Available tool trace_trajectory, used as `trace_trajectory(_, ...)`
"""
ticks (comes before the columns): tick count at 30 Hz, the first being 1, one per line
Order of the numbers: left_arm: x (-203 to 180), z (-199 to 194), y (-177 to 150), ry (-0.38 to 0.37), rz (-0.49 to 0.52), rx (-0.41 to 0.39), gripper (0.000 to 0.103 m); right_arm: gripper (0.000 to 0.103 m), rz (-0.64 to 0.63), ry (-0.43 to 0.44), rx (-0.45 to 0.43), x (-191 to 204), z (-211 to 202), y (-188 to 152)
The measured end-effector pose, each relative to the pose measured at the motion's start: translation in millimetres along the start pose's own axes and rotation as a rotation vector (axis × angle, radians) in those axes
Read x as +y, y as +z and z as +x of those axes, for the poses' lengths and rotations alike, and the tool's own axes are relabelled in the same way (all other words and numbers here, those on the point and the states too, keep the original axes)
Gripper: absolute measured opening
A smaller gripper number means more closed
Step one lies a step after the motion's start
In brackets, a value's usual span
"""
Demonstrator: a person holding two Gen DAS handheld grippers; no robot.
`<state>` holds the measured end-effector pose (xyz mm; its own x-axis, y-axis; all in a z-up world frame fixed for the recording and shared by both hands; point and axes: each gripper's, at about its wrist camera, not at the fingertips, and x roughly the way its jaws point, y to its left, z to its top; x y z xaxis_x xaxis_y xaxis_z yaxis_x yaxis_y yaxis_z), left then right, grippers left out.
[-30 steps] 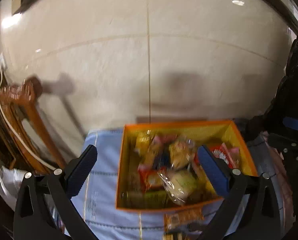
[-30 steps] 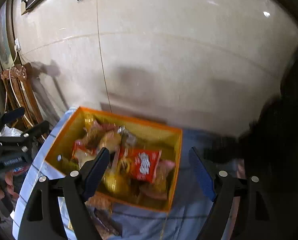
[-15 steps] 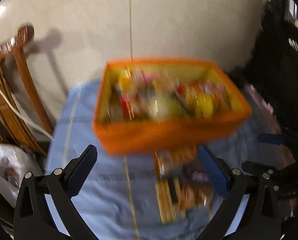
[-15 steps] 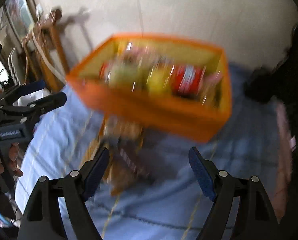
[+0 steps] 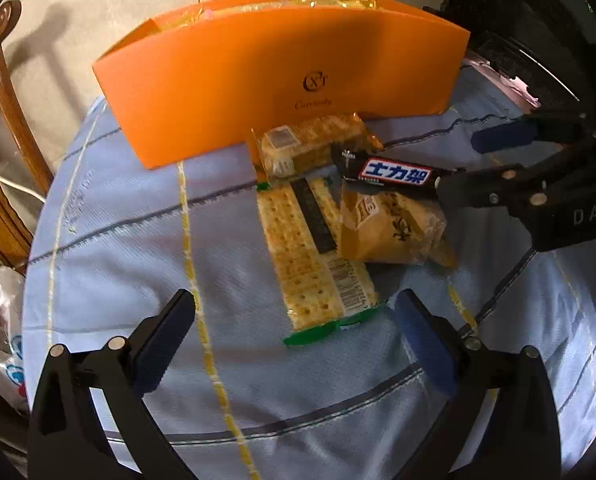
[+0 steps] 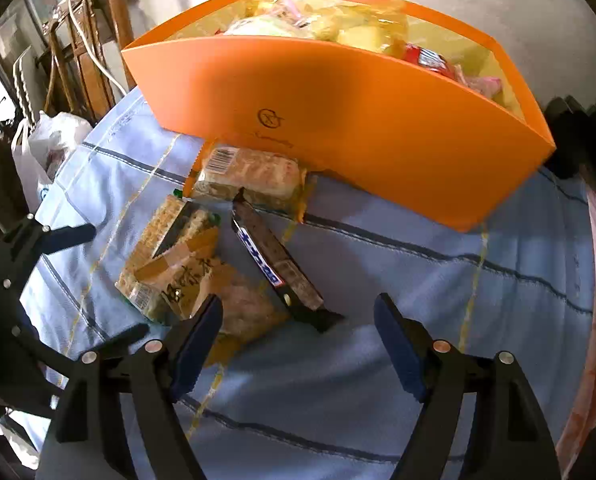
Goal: Organize snacks
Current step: 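Grasp the long cracker pack with the left gripper while the right grasps the chocolate bar, then carry the cracker pack and chocolate bar over the box and release both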
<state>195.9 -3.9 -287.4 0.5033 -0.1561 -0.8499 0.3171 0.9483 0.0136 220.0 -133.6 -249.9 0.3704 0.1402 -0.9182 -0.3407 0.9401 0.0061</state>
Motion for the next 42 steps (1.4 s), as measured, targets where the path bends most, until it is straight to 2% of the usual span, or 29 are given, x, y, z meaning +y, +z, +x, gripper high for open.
trace_trajectory(8, -0.3, 24.9, 8.9, 0.014, -0.076, 0.004, 0.098, 0.078, 0.011, -0.011, 0.004, 2.4, 19.9, 15.5)
trace_trajectory(11, -1.1, 31.2, 7.7, 0.035, -0.082, -0.002, 0.097, 0.071, 0.010, -0.019, 0.015, 3.3, 32.4, 16.5)
trace_trajectory(12, -1.1, 31.0, 7.9, 0.036, -0.088, -0.009, 0.095, 0.061, 0.017, -0.020, 0.024, 2.8, 35.6, 16.9)
trace_trajectory(13, -1.0, 30.9, 7.8, 0.037, -0.093, -0.015, 0.092, 0.051, 0.022, -0.012, 0.050, 2.0, 41.0, 16.5)
trace_trajectory(15, -2.0, 29.3, 8.5, 0.036, -0.088, -0.031, 0.084, 0.045, -0.034, -0.033, 0.046, 8.4, 43.0, 12.9)
trace_trajectory(17, -2.3, 27.1, 9.3, 0.027, -0.075, -0.044, 0.071, 0.036, -0.046, -0.024, 0.044, 9.9, 42.0, 12.2)
trace_trajectory(18, -4.7, 26.4, 10.0, 0.027, -0.068, -0.050, 0.060, 0.027, -0.065, -0.022, 0.043, 13.3, 41.6, 11.9)
trace_trajectory(19, -6.1, 24.8, 10.5, 0.022, -0.062, -0.057, 0.050, 0.025, -0.092, -0.030, 0.040, 18.2, 41.0, 10.7)
trace_trajectory(21, -6.4, 22.9, 9.7, 0.026, -0.070, -0.057, 0.047, 0.020, -0.122, -0.046, 0.031, 25.4, 40.1, 7.7)
trace_trajectory(42, 17.7, 8.7, -12.9, 0.048, -0.122, -0.053, 0.046, 0.017, 0.005, -0.040, -0.005, -0.9, 15.3, -33.3)
